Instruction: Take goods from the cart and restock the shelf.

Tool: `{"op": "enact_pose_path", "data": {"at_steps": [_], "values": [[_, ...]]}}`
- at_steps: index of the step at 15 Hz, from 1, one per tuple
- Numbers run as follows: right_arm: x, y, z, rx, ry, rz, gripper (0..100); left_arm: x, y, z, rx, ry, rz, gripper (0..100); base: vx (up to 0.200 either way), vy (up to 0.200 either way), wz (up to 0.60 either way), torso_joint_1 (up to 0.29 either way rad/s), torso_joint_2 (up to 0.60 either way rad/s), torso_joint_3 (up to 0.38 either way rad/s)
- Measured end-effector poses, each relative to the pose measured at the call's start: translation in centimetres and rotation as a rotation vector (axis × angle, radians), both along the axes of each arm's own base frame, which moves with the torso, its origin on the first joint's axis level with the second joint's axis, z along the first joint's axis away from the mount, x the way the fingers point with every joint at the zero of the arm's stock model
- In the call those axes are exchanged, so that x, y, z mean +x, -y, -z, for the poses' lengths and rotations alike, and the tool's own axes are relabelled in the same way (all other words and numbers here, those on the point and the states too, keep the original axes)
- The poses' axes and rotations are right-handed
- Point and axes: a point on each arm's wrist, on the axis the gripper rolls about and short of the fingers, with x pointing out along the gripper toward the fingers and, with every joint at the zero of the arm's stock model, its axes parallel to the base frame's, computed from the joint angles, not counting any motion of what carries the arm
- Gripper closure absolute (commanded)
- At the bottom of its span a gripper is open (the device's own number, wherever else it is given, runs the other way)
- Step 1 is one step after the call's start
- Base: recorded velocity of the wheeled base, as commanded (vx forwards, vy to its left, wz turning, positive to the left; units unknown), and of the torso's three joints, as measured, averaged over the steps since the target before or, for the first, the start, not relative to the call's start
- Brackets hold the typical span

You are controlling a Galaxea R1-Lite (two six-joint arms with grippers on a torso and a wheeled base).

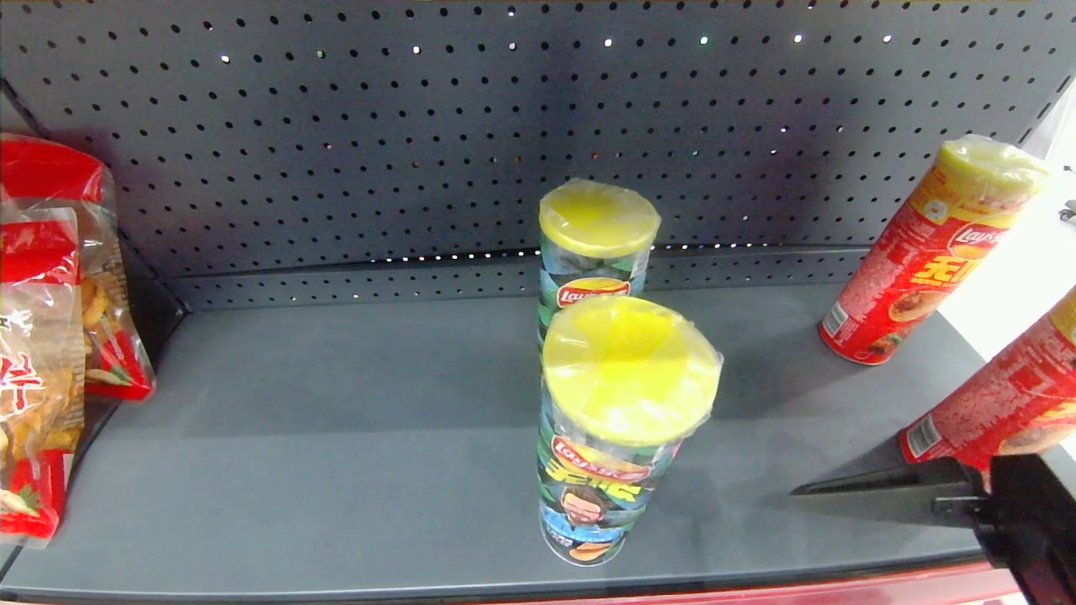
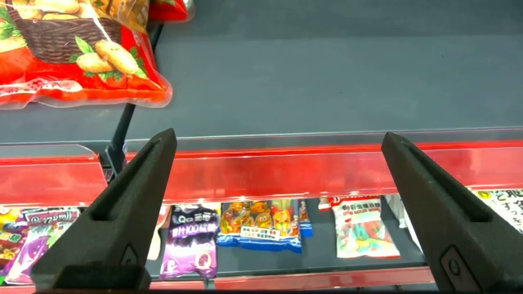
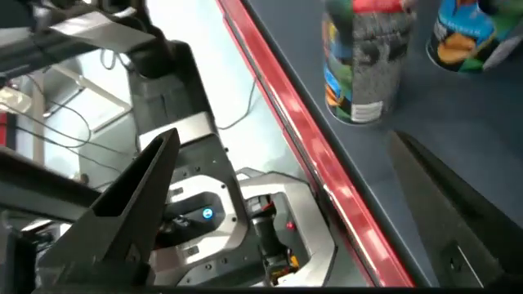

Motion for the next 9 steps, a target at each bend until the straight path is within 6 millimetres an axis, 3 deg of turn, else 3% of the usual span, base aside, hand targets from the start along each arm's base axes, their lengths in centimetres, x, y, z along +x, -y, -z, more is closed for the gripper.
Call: {"op": "enact_pose_path", "data": {"at_steps": [9], "values": [[2.3,-1.8,1.7,-0.069,-0.035,0.07,0,0.0,0.0,0.0,0.0,0.0,0.0,0,0.0,0.0,0.0,0.0,0.0,0.0]]}}
